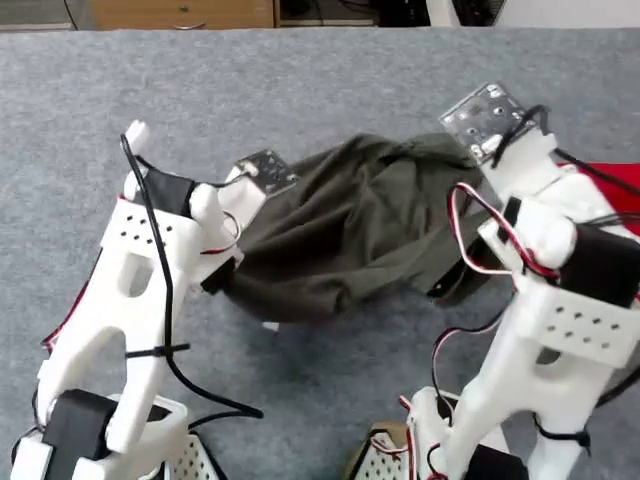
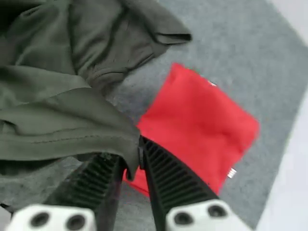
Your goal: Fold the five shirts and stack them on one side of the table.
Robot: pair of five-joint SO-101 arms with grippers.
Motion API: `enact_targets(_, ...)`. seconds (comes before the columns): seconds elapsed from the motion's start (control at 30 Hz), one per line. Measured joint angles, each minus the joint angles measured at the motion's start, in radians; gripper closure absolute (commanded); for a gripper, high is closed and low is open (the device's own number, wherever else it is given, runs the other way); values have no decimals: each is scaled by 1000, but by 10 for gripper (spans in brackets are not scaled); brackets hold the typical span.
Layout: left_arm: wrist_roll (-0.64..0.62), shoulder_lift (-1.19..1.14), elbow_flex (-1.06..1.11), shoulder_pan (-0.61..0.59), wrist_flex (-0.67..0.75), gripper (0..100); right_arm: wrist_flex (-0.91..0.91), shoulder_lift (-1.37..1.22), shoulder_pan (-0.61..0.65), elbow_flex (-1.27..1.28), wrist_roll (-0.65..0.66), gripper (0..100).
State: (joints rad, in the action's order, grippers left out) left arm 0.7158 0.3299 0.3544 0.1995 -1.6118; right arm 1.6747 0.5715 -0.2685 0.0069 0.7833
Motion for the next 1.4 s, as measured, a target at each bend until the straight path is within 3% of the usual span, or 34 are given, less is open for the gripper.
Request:
enact_targets(0.07,-5,0,26,-2,38,750,-18,0,0,23,0,996)
enact_targets(0.33,-37,17,29,12,89,750,-61,0,0,-20,0,996)
enact_targets(0.47,-37,18,32,55,49,798,-64,0,0,-107,0,996)
enact_targets(0.6,-54,18,75,170,12,885,-64,0,-14,-161,0,996)
enact_targets(0.77,-72,18,167,325,9,893,-64,0,-12,-164,0,996)
enact_targets(0.9,-135,18,288,408,123,893,-64,0,-12,-164,0,996)
enact_targets(1.1,-164,18,425,390,397,893,-64,0,-14,-164,0,996)
enact_targets(1.4,-164,18,387,178,598,895,-37,0,-15,-164,0,996)
